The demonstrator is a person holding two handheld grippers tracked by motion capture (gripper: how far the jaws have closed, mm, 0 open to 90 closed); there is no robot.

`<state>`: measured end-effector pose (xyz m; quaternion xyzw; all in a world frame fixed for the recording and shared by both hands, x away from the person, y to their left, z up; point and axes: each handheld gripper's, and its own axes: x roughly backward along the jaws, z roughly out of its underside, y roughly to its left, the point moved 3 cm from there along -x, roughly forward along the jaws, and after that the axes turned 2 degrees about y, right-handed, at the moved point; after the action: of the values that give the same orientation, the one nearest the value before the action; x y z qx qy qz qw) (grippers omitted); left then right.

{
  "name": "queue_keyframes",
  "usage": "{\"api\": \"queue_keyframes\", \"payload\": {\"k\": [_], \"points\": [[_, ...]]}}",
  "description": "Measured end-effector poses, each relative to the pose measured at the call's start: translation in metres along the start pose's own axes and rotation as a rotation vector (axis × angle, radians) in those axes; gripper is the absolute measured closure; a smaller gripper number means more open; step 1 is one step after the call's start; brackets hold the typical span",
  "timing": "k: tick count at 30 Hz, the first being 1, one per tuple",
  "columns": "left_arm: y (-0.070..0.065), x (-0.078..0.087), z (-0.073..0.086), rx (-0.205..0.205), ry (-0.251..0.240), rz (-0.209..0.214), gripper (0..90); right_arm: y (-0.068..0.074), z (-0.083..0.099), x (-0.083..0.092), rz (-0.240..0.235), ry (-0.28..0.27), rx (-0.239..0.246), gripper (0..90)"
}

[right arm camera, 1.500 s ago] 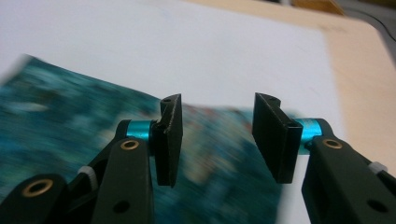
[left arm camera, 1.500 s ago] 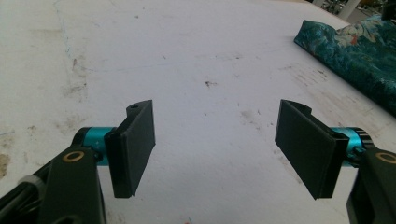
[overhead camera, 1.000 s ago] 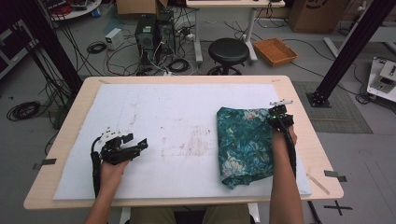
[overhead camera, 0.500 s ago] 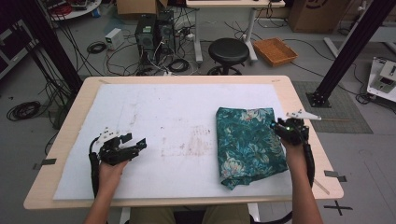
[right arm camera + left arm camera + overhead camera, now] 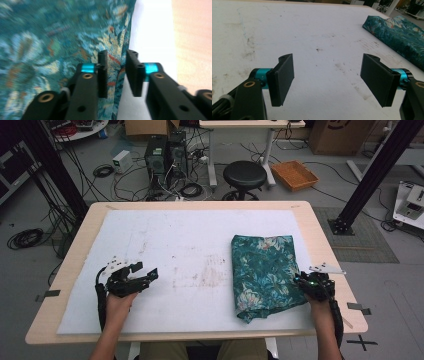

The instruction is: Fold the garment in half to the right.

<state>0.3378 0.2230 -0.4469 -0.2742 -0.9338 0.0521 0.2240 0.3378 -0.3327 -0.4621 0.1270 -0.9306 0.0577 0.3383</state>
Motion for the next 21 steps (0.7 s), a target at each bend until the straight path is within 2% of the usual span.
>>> {"api": "queue_keyframes", "payload": {"k": [3, 6, 8, 12, 21], "points": [[0.0, 0.002, -0.002, -0.005, -0.023, 0.007, 26.8, 0.005, -0.004, 0.011, -0.026, -0.075, 0.007, 51.1], [-0.002, 0.004, -0.004, -0.024, -0.046, 0.023, 25.5, 0.011, -0.008, 0.023, -0.042, -0.182, 0.043, 31.5], [-0.003, 0.006, -0.004, -0.037, -0.049, 0.025, 24.5, 0.015, -0.012, 0.029, -0.053, -0.23, 0.049, 22.5], [-0.004, 0.01, -0.002, -0.049, -0.058, 0.038, 24.5, 0.021, -0.017, 0.037, -0.092, -0.287, 0.065, 20.4], [-0.004, 0.014, -0.002, -0.054, -0.079, 0.056, 24.6, 0.022, -0.011, 0.046, -0.132, -0.287, 0.076, 20.4]]}}
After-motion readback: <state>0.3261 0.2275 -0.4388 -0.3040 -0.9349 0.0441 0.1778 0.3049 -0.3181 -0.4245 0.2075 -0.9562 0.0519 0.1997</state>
